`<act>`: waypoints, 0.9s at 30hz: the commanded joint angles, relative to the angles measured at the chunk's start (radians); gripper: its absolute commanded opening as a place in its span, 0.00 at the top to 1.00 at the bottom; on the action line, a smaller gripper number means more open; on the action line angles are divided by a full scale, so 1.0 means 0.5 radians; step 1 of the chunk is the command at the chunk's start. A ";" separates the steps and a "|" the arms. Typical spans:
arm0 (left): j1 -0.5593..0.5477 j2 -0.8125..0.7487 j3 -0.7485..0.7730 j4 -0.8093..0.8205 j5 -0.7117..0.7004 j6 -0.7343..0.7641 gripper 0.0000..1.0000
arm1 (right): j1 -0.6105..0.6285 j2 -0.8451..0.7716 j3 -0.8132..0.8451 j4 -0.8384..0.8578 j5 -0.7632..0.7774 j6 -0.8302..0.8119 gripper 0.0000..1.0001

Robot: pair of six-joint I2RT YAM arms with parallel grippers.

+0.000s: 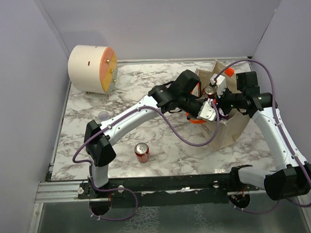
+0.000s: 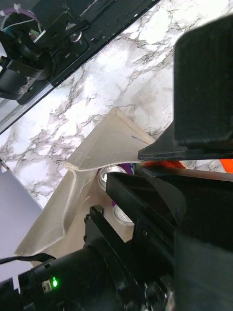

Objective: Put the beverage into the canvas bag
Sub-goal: Place the drink in the canvas bag.

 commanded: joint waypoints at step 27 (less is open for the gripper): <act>0.344 -0.784 -0.477 0.151 -0.325 -0.299 0.46 | 0.010 -0.027 0.581 0.208 -0.164 0.292 0.25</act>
